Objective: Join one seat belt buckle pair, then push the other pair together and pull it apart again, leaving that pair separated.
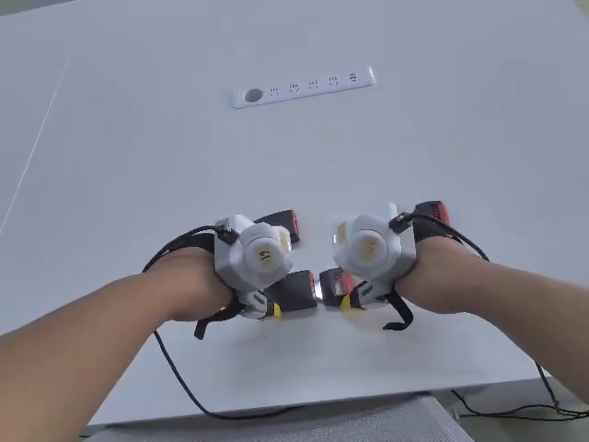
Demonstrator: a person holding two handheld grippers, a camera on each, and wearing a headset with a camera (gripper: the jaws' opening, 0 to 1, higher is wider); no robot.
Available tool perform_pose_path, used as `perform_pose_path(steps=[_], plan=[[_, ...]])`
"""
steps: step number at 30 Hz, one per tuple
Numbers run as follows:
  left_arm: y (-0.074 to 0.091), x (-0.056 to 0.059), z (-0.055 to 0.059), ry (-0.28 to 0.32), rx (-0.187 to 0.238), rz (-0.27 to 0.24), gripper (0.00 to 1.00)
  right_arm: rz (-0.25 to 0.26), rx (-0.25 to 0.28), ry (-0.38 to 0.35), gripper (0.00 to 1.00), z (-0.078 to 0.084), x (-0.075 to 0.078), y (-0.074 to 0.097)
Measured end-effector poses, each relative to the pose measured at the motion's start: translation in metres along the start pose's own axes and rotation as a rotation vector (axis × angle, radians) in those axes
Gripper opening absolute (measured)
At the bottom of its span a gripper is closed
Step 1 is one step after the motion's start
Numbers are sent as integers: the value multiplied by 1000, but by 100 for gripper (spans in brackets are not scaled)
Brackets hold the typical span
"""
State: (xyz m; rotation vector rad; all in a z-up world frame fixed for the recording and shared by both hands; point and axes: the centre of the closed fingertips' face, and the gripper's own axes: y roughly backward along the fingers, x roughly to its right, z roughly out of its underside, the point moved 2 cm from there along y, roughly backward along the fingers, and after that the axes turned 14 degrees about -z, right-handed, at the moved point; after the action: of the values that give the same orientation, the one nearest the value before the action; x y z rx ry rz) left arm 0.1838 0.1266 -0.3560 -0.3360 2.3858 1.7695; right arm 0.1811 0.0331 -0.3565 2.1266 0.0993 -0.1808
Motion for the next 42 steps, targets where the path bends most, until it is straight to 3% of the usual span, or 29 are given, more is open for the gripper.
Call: perform_pose_path(steps=[3,6,10,12,17,22,33,42], plan=[[5,-1,3,-14,-16,-4,34,3,10,-7,35,1,0,7],[16,-8,-3,-25,12,-30,36,9,39,-17,35,-1,0,18],[26,-17,-9,13,41,-48,39,0,55,-17,34,0,-2,33],[28,-22,-10,-14,49,-68,39,19,47,-10,34,4,2,41],[31,-52,-11,60,87,-124,38,65,49,-23,34,14,16,58],[28,-67,-8,41,81,-140,37,102,-17,-13,34,42,32,72],[21,-91,-8,48,92,-138,40,138,-23,-52,35,68,58,109],[5,-102,0,49,98,-105,43,131,-35,-82,37,87,69,113]])
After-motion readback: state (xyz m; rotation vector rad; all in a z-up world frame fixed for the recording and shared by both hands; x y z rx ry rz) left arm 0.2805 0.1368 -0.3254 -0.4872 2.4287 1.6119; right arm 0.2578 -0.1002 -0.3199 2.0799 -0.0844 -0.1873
